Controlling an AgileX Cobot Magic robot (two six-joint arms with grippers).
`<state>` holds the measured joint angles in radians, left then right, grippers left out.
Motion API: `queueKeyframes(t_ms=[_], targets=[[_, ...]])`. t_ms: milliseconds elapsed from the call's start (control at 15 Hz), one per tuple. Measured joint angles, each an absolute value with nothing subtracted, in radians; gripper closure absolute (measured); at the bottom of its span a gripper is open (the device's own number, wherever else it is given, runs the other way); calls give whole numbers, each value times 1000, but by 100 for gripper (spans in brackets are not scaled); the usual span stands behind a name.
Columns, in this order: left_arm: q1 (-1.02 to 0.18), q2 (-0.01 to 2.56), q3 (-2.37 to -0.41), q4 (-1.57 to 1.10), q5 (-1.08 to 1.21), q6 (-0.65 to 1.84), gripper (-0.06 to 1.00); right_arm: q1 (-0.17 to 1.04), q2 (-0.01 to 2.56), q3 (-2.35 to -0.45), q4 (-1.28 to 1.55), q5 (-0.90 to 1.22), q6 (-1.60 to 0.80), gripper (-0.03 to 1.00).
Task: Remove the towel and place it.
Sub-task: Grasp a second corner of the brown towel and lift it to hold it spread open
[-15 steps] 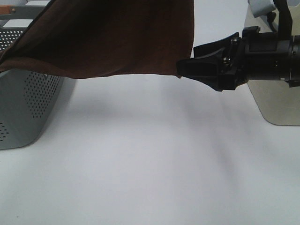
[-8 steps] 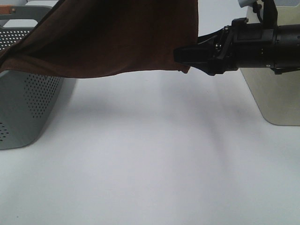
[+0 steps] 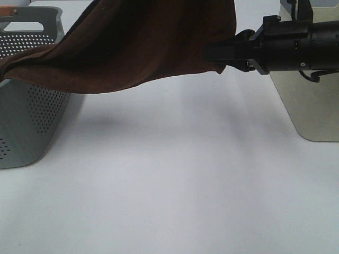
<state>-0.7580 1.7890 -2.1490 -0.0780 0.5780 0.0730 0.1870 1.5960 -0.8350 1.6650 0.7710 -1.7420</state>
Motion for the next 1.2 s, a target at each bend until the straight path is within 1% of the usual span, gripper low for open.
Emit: queueKeyframes(t_ms=[67,200,400,533,667,800,933,1067,1200], targets=[[-758,1789,-2149,-50,578,73,94,187,1596,-871,1561,771,-1599,97],[-743,1789,-2149,0,585,48,94,187,1596,-973,1259,776,-1222,97],[-671,1797,-2149,18,655,-34,94,187,1597,-1156,777,896,-676,97],[-629,1825,-2149,23,699,-54,94,187,1597,-1280,566,1016,-469,97],[-608,1875,-2149,22,744,-58,94,187,1597,-1378,392,1088,-316,97],[-596,1939,-2149,22,766,-58,94,187,1597,-1476,199,1103,-176,97],[-579,2000,-2149,23,732,-59,94,187,1597,-1574,55,1100,-95,97],[-556,2024,-2149,24,636,-59,94,187,1597,-1653,16,1075,-83,97],[-518,2018,-2165,25,597,-59,94,187,1597,-1792,23,998,-82,97]])
